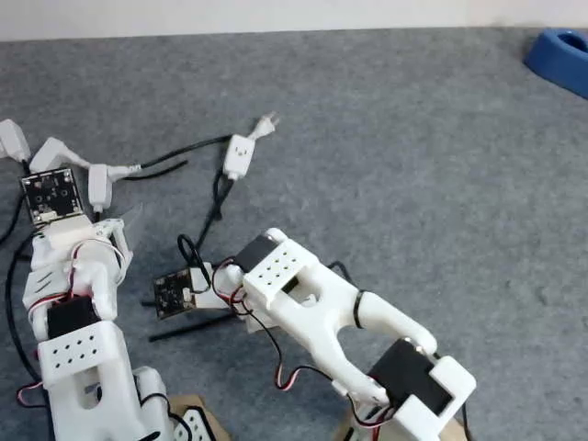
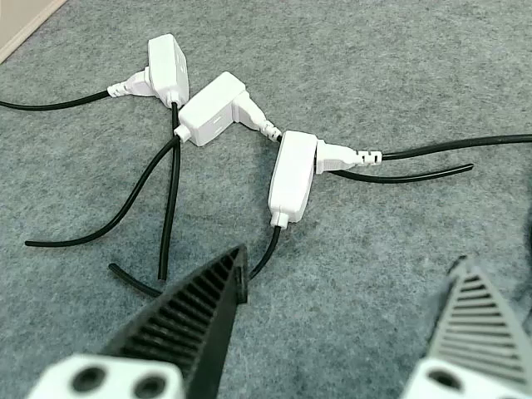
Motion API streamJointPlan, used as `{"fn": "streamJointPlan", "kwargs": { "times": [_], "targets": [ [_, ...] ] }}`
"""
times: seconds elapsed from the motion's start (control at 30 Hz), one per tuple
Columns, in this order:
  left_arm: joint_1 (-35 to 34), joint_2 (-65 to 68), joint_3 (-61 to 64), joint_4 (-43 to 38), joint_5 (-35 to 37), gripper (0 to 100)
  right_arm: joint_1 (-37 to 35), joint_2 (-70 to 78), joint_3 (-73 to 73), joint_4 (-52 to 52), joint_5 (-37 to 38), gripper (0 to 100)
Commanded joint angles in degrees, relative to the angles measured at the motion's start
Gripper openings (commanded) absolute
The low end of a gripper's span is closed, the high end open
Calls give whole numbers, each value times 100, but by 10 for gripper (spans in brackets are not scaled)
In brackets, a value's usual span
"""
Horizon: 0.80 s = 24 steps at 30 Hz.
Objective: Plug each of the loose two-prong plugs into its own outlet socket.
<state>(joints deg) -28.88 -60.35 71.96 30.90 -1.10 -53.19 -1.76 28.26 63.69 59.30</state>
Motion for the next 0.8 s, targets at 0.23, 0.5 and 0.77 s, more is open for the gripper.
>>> {"fn": "streamJointPlan", "kwargs": {
  "times": [0.23, 0.5, 0.77],
  "targets": [
    [-48, 4, -57, -70, 35, 361, 4, -75, -338, -22, -325, 6],
    [-22, 4, -57, -70, 35, 361, 1314, -66, -2844, 549, -4237, 6],
    [312, 4, -303, 422, 44, 361, 2589, -57, -3609, 1112, -7771, 6]
  ]
}}
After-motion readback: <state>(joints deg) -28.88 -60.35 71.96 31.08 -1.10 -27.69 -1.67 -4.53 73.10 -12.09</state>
